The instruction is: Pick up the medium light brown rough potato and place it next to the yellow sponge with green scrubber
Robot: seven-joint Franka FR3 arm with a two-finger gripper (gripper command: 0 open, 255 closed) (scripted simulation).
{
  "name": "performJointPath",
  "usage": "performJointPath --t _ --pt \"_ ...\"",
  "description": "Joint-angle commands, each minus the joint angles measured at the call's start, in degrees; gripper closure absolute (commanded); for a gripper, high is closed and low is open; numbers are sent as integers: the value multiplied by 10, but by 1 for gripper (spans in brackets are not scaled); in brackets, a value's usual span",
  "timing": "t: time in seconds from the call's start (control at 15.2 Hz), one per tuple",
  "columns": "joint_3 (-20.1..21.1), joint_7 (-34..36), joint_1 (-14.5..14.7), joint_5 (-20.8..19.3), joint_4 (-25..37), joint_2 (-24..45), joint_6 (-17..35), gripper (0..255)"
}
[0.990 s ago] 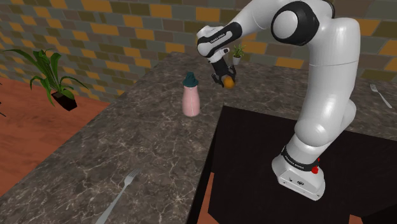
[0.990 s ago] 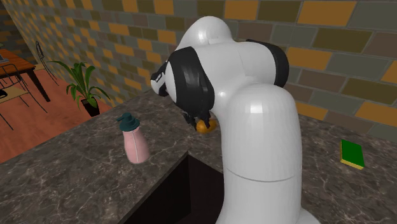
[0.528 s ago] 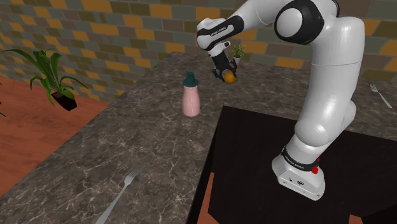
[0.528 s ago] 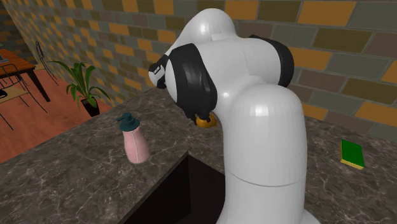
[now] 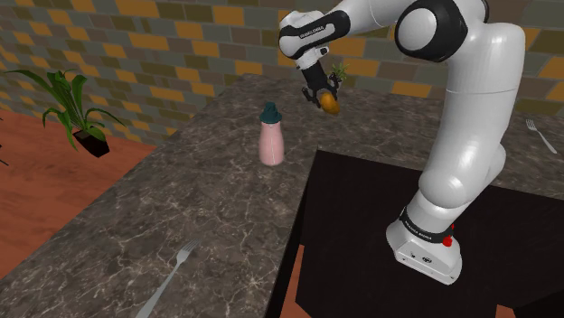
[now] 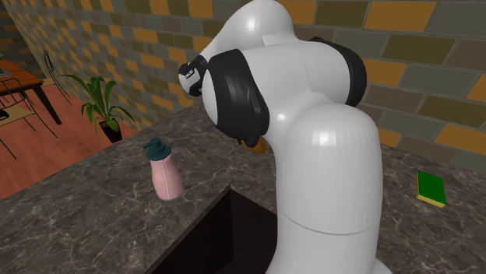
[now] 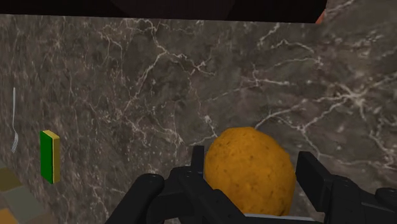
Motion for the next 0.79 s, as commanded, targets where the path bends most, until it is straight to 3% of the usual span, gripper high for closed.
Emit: performJointPath --t 0.0,0.53,0.73 --pt "0 -3 1 0 10 -4 -13 255" --pt "0 -16 3 -1 50 -13 -62 255" --pt "-10 -34 -14 -10 -30 -69 -31 255"
